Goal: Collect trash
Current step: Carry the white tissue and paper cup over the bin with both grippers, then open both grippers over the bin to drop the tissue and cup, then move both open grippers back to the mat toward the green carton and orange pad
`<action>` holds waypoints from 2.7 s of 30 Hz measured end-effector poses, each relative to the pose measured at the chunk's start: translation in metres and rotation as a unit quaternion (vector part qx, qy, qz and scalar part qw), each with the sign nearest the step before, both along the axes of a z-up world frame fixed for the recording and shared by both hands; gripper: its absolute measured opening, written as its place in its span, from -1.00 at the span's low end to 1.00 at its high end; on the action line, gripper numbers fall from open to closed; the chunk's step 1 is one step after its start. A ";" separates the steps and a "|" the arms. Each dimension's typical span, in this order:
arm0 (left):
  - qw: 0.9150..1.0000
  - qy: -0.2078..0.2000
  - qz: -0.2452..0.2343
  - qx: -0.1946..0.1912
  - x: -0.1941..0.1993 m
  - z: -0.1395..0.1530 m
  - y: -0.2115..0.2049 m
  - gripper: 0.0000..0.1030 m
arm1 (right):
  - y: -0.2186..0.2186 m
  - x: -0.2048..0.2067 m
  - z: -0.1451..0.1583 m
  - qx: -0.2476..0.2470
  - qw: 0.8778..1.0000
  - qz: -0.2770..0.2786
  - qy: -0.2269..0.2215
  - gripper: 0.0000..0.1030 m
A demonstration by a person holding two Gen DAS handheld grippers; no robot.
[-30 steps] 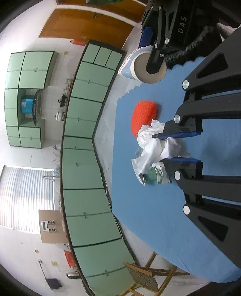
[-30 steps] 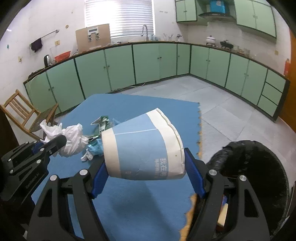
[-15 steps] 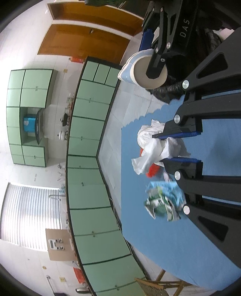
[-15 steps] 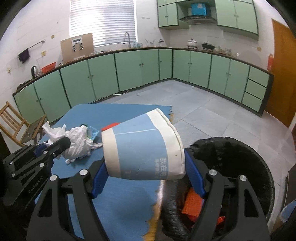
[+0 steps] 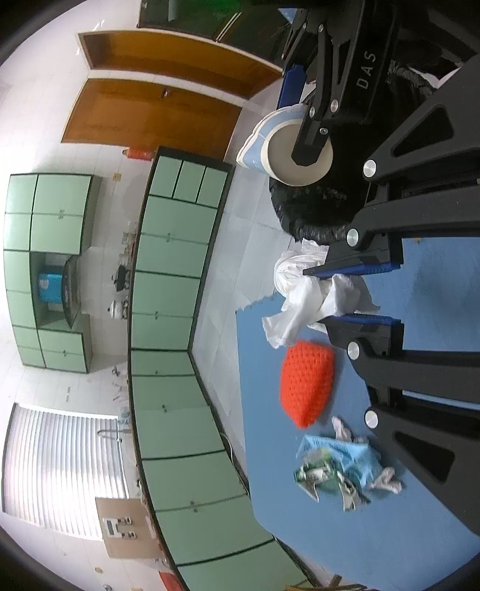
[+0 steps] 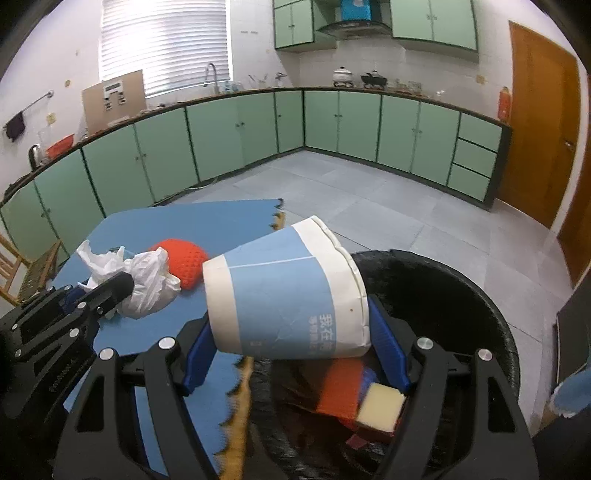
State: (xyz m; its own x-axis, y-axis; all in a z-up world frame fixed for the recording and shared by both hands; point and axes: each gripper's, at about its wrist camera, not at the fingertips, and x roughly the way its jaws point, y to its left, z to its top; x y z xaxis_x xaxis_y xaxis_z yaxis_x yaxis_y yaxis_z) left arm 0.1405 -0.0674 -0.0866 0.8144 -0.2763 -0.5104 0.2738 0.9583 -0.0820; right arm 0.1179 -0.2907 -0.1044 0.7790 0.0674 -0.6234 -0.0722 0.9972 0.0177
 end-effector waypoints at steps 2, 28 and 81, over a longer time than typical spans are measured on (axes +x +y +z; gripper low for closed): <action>1.000 0.003 -0.007 0.001 0.002 -0.003 -0.009 -0.67 | -0.007 0.001 -0.004 -0.004 1.000 -0.010 0.003 0.40; 0.991 0.055 -0.118 -0.007 0.030 -0.039 -0.105 -0.21 | -0.106 0.006 -0.040 -0.028 0.991 -0.128 0.034 0.67; 0.985 0.060 0.163 0.023 0.002 -0.059 0.177 0.04 | 0.151 0.056 -0.056 -0.007 0.996 0.086 0.030 0.64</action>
State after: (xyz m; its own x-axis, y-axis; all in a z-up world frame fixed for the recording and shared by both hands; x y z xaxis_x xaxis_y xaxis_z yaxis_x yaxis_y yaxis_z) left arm 0.1424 0.1096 -0.1460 0.7894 0.0158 -0.6137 -0.0578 0.9971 -0.0486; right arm 0.1735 -0.1393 -0.1604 0.7184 0.1867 -0.6701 -0.2405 0.9706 0.0125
